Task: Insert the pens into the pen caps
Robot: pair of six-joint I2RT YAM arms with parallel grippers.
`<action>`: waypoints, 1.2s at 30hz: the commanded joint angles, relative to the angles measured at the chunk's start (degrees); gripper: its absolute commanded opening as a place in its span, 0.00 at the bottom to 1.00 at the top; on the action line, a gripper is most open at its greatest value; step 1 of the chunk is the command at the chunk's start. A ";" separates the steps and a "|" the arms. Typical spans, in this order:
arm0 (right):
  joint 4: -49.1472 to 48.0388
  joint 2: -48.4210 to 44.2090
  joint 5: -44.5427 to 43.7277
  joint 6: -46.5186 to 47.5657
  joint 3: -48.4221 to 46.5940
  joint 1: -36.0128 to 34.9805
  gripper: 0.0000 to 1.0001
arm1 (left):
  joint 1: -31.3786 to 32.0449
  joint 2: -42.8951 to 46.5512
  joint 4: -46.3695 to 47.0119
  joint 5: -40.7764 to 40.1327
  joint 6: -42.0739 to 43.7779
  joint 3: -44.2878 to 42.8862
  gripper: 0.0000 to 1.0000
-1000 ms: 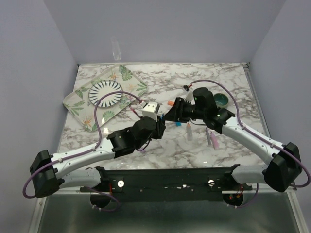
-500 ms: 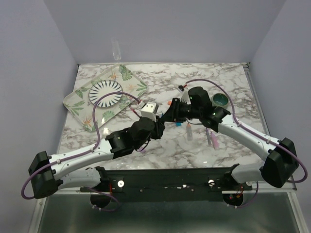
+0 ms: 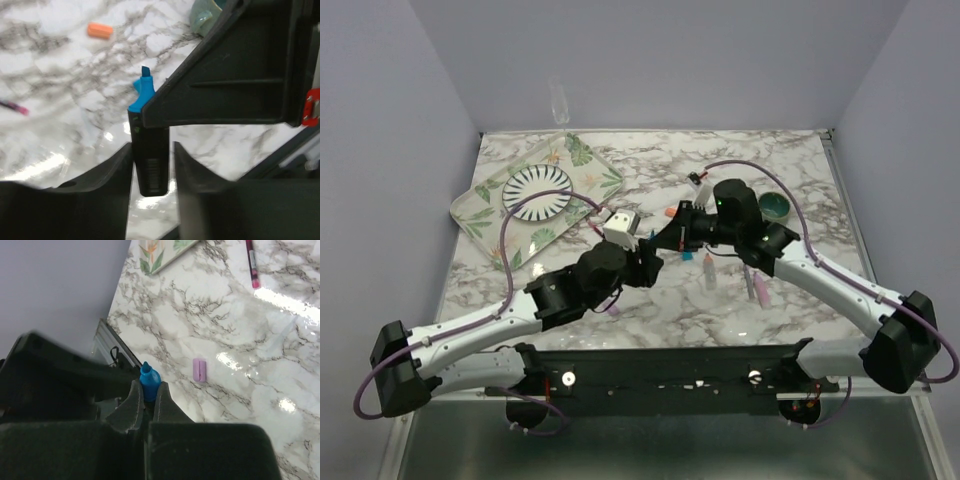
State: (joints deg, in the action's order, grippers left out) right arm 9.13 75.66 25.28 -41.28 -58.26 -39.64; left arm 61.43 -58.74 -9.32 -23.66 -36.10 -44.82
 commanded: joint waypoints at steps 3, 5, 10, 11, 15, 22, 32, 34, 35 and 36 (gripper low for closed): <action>-5.96 -7.89 1.09 8.91 -1.85 0.43 0.01 | -4.46 6.34 3.08 18.28 4.72 -0.18 0.99; -5.43 -9.82 2.05 10.33 -2.56 2.19 0.01 | -7.36 7.49 1.94 23.64 4.28 -0.88 0.99; -14.97 -13.52 11.96 8.42 -0.37 7.02 0.01 | -18.61 11.28 4.47 44.46 -0.01 -2.46 0.99; -17.28 -13.95 14.51 7.27 0.42 8.16 0.01 | -20.02 11.19 5.27 48.23 -0.81 -2.90 0.97; -28.17 -14.22 24.27 1.74 2.18 8.26 0.01 | -21.70 9.00 13.69 61.61 -7.22 -4.05 0.81; -39.53 -13.79 26.40 -5.13 5.00 8.26 0.01 | -21.70 6.62 33.75 70.42 -19.63 -1.06 0.60; -40.33 -13.34 27.28 -6.01 6.41 8.17 0.01 | -21.70 4.42 33.49 72.00 -19.01 -0.54 0.38; -40.24 -13.26 27.28 -6.01 6.40 8.17 0.01 | -21.79 4.42 33.40 71.91 -19.01 -0.27 0.38; -40.33 -13.26 27.37 -6.01 6.49 8.17 0.01 | -21.70 4.42 33.32 71.91 -18.92 -0.27 0.38; -40.33 -12.99 27.46 -6.10 6.49 8.09 0.01 | -21.79 4.42 33.23 71.74 -18.84 -0.27 0.38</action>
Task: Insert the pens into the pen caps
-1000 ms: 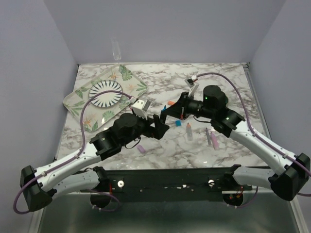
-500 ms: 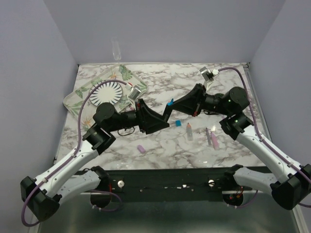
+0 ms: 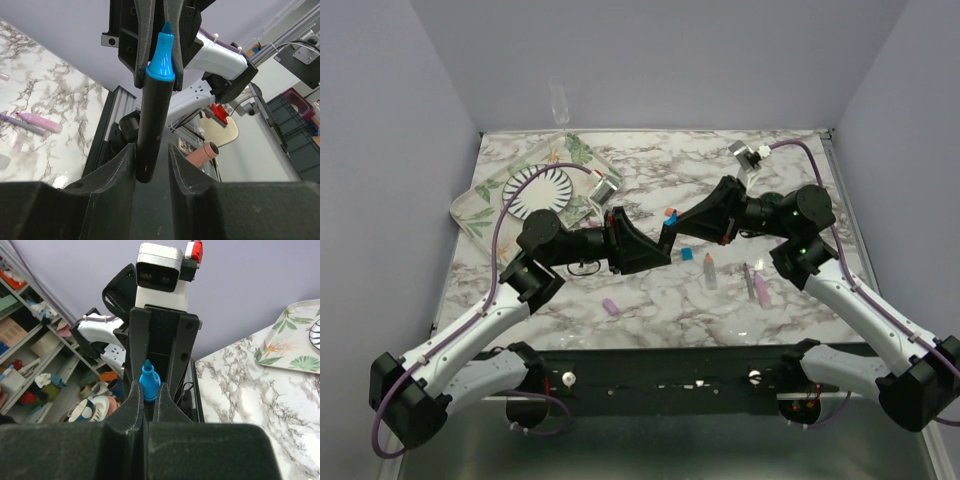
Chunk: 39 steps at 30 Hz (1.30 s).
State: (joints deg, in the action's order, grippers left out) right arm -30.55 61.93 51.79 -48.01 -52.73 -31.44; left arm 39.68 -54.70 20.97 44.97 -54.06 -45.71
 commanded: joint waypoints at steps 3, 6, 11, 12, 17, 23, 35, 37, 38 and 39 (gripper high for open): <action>-0.31 1.17 1.12 0.55 0.61 -0.46 0.01 | 0.05 0.29 1.71 2.32 -0.08 0.36 0.43; 0.48 1.53 0.77 0.81 0.61 -0.73 0.01 | 0.04 0.03 1.18 2.23 0.36 0.28 0.43; 2.07 1.62 -0.02 1.51 0.78 -0.73 0.01 | 0.05 -0.50 1.00 2.49 0.98 0.27 0.25; 2.07 1.53 -0.20 1.60 0.79 -0.81 0.01 | 0.05 -0.50 1.00 2.49 1.06 0.27 0.22; 3.73 2.40 0.94 1.86 0.00 -1.08 0.01 | -0.04 -0.23 -1.72 0.04 3.17 0.71 0.00; 20.67 -0.93 -5.72 10.29 -3.51 -1.08 0.55 | -1.18 0.73 -7.68 -2.25 8.42 1.59 0.00; 47.31 -1.49 -38.05 16.01 -5.80 -0.99 0.81 | -5.32 10.13 -31.76 -25.26 28.30 3.18 0.00; 52.66 2.21 -46.73 15.23 -6.24 -0.99 0.77 | -5.32 10.84 -37.45 -33.84 30.32 0.64 0.00; 54.00 4.14 -49.13 14.09 -6.51 -1.08 0.75 | -5.32 10.93 -39.32 -36.51 31.55 -0.42 0.00; 55.32 8.77 -51.07 12.26 -7.12 -0.99 0.73 | -5.32 11.28 -40.73 -37.93 32.69 -1.21 0.00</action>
State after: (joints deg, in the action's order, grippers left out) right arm 9.41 59.55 19.81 -34.39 -58.30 -32.32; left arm 34.59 -45.30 -7.22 23.38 -30.65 -41.85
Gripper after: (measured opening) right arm 0.784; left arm 0.219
